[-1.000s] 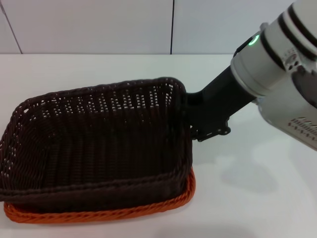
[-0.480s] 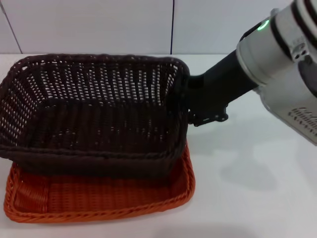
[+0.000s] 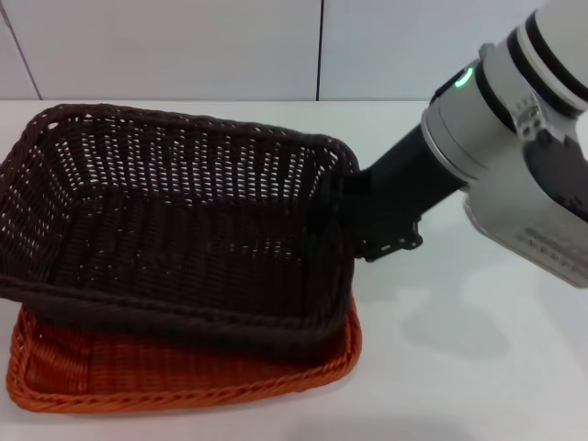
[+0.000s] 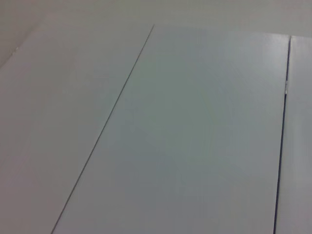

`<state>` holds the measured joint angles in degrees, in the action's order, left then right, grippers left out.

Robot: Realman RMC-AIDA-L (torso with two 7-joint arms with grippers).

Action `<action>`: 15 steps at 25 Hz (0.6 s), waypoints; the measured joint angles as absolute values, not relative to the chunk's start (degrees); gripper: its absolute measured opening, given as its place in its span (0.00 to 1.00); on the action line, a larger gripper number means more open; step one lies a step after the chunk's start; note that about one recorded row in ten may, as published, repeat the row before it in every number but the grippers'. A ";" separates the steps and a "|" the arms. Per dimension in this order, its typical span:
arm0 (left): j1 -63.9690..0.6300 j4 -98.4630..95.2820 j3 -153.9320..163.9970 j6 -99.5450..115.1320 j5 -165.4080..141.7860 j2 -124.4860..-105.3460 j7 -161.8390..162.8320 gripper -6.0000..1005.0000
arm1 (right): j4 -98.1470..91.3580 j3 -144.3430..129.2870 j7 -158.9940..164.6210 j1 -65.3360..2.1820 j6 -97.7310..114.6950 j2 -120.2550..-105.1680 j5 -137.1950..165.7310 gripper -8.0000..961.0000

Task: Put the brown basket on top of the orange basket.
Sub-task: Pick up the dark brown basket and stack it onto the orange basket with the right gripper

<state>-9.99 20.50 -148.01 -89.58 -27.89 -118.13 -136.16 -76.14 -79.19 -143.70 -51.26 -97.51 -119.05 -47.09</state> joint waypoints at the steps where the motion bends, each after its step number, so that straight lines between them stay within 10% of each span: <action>1: -9.99 20.50 -148.01 -89.58 -27.89 -118.13 -136.16 0.55 | -77.14 -79.28 -144.64 -50.35 -97.62 -119.10 -47.70 0.37; 15: -9.20 17.99 -148.89 -93.10 -27.40 -118.02 -136.74 0.55 | -96.18 -81.54 -147.51 -35.46 -98.85 -118.85 -56.14 0.43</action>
<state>-9.20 17.99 -148.89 -93.10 -27.40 -118.02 -136.74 -96.18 -81.54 -147.51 -35.46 -98.85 -118.85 -56.14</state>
